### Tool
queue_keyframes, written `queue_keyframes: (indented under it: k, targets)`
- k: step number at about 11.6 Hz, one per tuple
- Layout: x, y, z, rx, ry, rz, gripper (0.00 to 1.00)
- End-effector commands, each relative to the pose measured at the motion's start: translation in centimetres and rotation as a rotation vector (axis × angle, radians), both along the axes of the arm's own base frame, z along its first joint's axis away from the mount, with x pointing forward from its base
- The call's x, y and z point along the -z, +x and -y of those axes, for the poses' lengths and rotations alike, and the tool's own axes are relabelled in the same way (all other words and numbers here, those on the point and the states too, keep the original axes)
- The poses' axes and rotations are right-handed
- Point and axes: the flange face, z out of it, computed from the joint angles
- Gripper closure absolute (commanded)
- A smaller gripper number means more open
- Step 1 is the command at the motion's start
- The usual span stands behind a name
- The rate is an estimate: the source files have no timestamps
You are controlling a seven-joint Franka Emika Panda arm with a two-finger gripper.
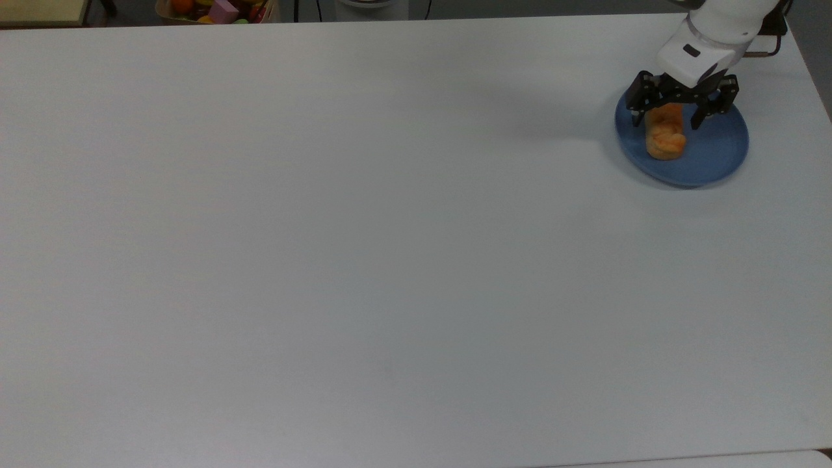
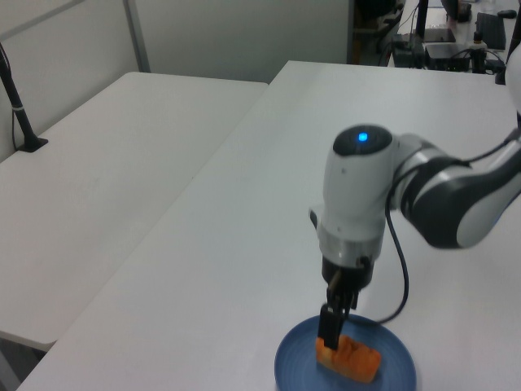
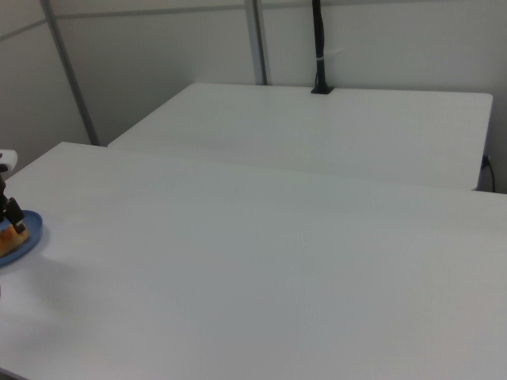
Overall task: Put the bread on the table
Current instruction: 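Close the gripper on the bread roll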
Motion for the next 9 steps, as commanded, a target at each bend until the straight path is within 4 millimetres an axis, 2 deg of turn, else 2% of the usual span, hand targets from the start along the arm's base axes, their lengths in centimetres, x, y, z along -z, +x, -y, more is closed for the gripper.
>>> queue_keyframes:
  k: [1,3,4,5,6,7,8,9]
  targets:
    - [1.3,-0.7,-1.5,0.037,-0.009,0.028,0.00]
    - [3.0,-0.8,-2.0,0.062,-0.010,0.037,0.00]
    - [3.5,-1.0,-2.2,0.067,-0.017,0.046,0.08]
    - [3.9,-1.1,-2.4,0.056,-0.029,0.062,0.36]
    - [3.8,-1.2,-2.5,0.041,-0.037,0.078,0.88]
    - [3.3,-1.3,-2.6,0.040,-0.030,0.078,1.00]
    - [2.6,-1.3,-2.7,0.040,-0.018,0.075,1.00]
    - [0.9,-0.9,-2.2,0.052,0.003,0.078,1.00]
